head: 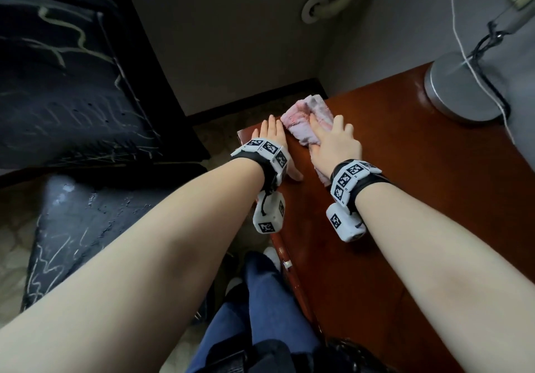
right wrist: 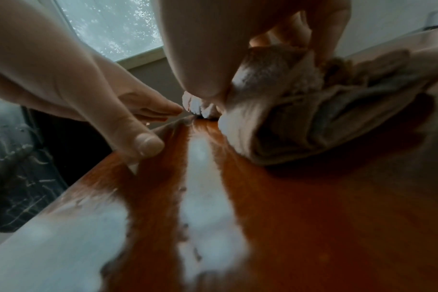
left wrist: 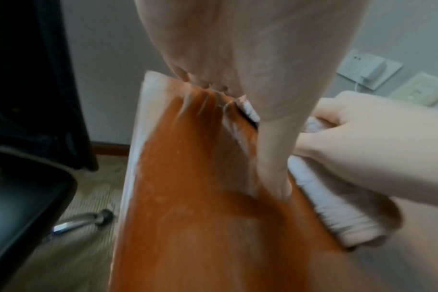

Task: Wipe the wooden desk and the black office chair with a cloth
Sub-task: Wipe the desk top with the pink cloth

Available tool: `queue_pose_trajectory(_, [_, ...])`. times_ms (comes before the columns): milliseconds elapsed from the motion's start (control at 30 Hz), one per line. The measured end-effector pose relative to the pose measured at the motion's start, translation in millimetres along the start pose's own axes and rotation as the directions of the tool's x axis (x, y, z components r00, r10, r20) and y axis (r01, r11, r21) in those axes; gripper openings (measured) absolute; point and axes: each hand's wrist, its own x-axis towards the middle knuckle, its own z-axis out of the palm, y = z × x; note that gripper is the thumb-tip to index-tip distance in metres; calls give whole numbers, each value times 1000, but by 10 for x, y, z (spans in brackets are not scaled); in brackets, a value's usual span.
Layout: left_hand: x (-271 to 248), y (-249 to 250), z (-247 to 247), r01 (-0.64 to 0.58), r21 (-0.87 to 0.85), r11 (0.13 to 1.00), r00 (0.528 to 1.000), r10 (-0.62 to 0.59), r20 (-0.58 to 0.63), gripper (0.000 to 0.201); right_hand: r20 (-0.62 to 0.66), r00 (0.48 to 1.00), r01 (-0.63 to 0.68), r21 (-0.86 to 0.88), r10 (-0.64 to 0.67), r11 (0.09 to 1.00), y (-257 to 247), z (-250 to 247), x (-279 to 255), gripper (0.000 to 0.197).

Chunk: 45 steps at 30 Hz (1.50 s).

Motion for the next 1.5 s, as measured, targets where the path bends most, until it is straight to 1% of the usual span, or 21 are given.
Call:
queue_pose_trajectory(100, [107, 55, -30, -14, 20, 1000, 1000, 14, 3, 141, 8, 998, -63, 14, 63, 998, 212, -8, 78, 65])
queue_pose_trajectory(233, [262, 264, -103, -3, 14, 1000, 1000, 3, 26, 138, 23, 985, -171, 0, 170, 985, 633, -18, 202, 65])
queue_pose_trajectory(333, [351, 472, -138, -7, 15, 1000, 999, 6, 39, 138, 15, 979, -202, -7, 202, 979, 927, -37, 281, 64])
queue_pose_trajectory(467, [502, 730, -152, -58, 55, 997, 998, 55, 42, 138, 40, 960, -279, -5, 279, 960, 1296, -73, 425, 66])
queue_pose_trajectory(600, [577, 841, -176, -49, 93, 994, 998, 45, 43, 140, 70, 944, -321, -27, 322, 947, 1623, -120, 535, 72])
queue_pose_trajectory(700, [667, 922, -244, -71, 112, 991, 996, 66, 54, 143, 92, 936, -341, -5, 340, 940, 1842, -147, 574, 75])
queue_pose_trajectory(933, [811, 1049, -287, -81, 184, 980, 994, 67, 82, 150, 33, 932, -360, 159, 360, 919, 1842, -27, 627, 74])
queue_pose_trajectory(1100, [867, 1002, -302, -119, 228, 966, 989, 96, 112, 152, 18, 949, -313, 164, 314, 936, 1841, -38, 664, 74])
queue_pose_trajectory(1367, [868, 921, -304, -161, 208, 965, 983, 138, 118, 152, -25, 981, -188, 158, 194, 970, 1708, -118, 852, 72])
queue_pose_trajectory(1500, [864, 910, -295, -182, 218, 959, 980, 159, 121, 151, -36, 984, -163, 192, 172, 968, 1652, -157, 989, 72])
